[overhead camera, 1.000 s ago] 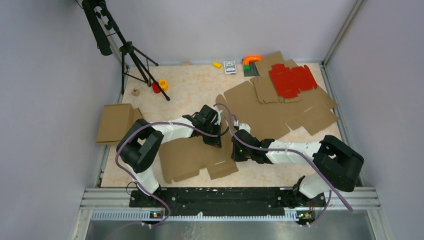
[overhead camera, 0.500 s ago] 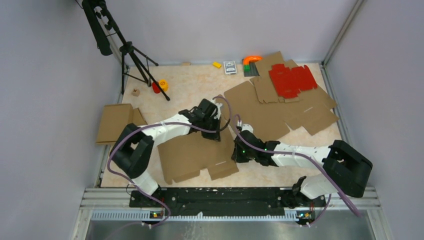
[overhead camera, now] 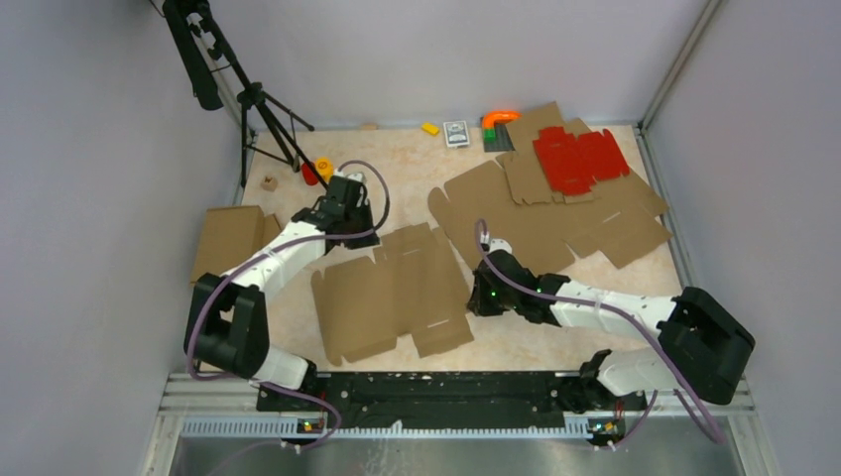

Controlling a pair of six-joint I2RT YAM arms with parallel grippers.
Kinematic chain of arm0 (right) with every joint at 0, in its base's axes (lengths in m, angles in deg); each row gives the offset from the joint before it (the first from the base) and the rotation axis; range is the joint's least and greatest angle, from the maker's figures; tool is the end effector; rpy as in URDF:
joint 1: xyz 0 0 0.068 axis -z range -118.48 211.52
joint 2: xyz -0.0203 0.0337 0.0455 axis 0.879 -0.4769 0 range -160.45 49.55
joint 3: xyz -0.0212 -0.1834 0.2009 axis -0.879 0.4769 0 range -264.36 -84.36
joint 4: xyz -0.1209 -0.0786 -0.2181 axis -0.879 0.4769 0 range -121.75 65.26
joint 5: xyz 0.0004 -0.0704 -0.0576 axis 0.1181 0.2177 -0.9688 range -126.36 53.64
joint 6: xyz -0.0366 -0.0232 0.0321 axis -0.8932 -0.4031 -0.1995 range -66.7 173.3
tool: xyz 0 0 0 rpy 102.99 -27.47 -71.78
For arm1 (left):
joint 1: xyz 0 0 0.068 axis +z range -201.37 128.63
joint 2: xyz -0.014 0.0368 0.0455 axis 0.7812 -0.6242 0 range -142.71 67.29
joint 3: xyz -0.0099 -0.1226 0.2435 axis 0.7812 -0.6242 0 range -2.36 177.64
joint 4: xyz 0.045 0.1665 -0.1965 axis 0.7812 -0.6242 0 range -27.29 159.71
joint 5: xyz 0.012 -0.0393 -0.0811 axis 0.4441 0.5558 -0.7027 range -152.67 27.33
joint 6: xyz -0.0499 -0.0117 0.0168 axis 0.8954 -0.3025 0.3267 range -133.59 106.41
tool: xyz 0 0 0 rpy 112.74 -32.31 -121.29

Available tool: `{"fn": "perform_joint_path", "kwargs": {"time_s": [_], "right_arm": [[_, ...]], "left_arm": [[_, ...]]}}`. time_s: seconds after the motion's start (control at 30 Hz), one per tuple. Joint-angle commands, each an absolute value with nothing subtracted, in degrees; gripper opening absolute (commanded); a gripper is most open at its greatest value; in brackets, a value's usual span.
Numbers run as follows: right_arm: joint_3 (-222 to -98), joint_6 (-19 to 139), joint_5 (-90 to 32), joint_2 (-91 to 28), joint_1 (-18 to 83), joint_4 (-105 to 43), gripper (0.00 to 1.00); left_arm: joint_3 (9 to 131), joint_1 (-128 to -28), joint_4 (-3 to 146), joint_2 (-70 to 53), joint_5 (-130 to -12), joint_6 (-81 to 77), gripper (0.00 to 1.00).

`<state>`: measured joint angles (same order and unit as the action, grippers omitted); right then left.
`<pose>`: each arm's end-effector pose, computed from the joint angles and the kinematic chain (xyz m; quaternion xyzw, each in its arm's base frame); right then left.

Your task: Fold the paper box

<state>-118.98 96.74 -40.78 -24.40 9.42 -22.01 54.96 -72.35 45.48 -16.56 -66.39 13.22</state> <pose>0.1535 0.1926 0.1756 -0.0572 0.9345 0.2344 0.2616 0.2858 -0.1121 0.2353 -0.0370 0.9408 -0.1639 0.2944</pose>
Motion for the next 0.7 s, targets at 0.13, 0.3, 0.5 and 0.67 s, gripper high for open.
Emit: {"fn": "perform_joint_path", "kwargs": {"time_s": [0.13, 0.3, 0.5, 0.67], "right_arm": [[-120.93, 92.61, -38.88, -24.18, 11.99, -20.35, 0.00], [-123.50, 91.57, -38.72, -28.20, 12.19, -21.25, 0.00], [-125.79, 91.14, -39.15, -33.18, 12.30, -22.62, 0.00], [-126.19, 90.90, -39.63, -36.58, 12.30, -22.57, 0.00]], "left_arm": [[56.87, -66.94, 45.97, -20.10, -63.57, 13.60, 0.11], [59.27, -65.43, 46.33, -23.49, -63.79, 13.48, 0.11], [61.01, -63.83, 46.37, -26.51, -64.67, 13.23, 0.12], [61.99, -63.35, 46.41, -28.94, -65.28, 12.79, 0.12]]}}
